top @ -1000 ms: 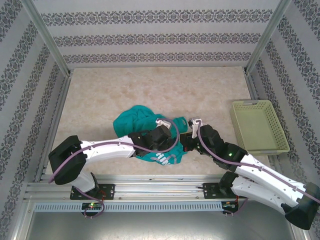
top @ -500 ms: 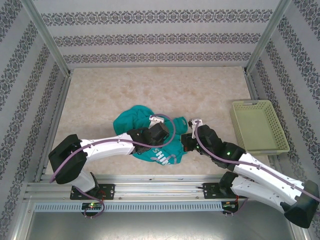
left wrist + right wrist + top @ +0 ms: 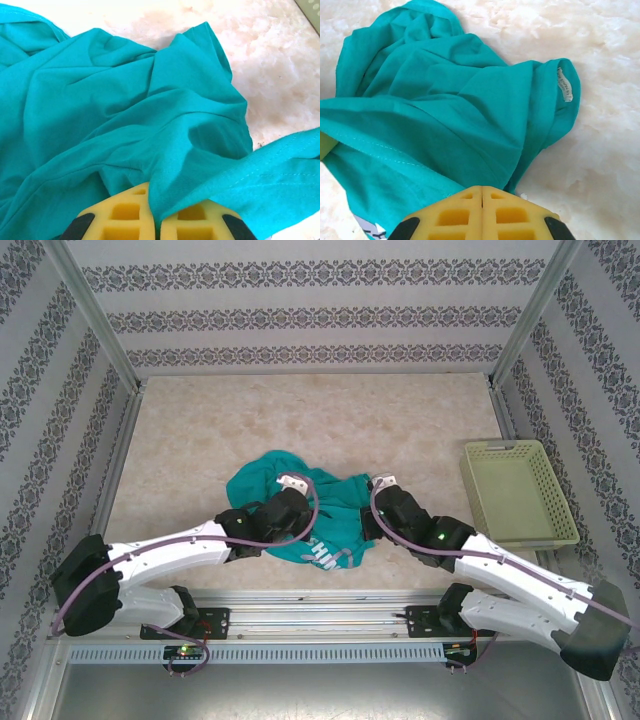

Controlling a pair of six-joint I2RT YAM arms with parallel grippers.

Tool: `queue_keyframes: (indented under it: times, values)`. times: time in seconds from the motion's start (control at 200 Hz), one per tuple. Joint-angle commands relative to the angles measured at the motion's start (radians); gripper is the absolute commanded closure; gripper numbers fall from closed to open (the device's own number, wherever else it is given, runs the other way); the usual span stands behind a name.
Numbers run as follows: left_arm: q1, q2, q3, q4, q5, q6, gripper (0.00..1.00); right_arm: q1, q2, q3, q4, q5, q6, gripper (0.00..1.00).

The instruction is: Fold the inside-out t-shirt

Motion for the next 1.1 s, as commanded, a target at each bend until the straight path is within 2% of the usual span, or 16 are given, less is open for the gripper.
queue_keyframes:
  times: [0.0, 0.2, 0.35, 0.515, 0.59, 0.764, 0.849, 0.964, 1.099]
  values:
    - [0.059, -0.039, -0.049, 0.074, 0.067, -0.015, 0.96, 0.022, -0.021, -0.011, 0.058, -0.118, -0.037, 0.79]
    - [0.101, -0.027, -0.085, 0.11, 0.123, -0.034, 0.96, 0.092, -0.015, -0.054, 0.082, -0.103, -0.003, 0.44]
    - [0.103, -0.009, -0.094, 0.126, 0.146, -0.038, 0.94, 0.138, 0.022, -0.061, 0.09, -0.032, 0.035, 0.35]
    - [0.103, -0.007, -0.095, 0.129, 0.158, -0.035, 0.86, 0.149, 0.136, 0.002, 0.05, 0.106, 0.062, 0.38]
    - [0.103, -0.008, -0.09, 0.113, 0.149, -0.036, 0.81, 0.149, 0.182, 0.037, 0.025, 0.182, 0.068, 0.44]
    - [0.113, 0.002, -0.044, -0.008, 0.067, -0.034, 0.63, 0.141, 0.258, 0.087, -0.02, 0.276, 0.065, 0.59]
    - [0.15, 0.016, -0.029, -0.061, 0.045, -0.045, 0.63, 0.122, 0.269, 0.087, -0.06, 0.303, 0.087, 0.61]
    - [0.202, 0.029, -0.038, -0.063, 0.077, -0.048, 0.63, 0.096, 0.241, 0.051, -0.047, 0.272, 0.085, 0.63]
    - [0.204, 0.03, -0.016, -0.089, 0.072, -0.023, 0.63, 0.092, 0.196, 0.045, -0.06, 0.25, 0.068, 0.67]
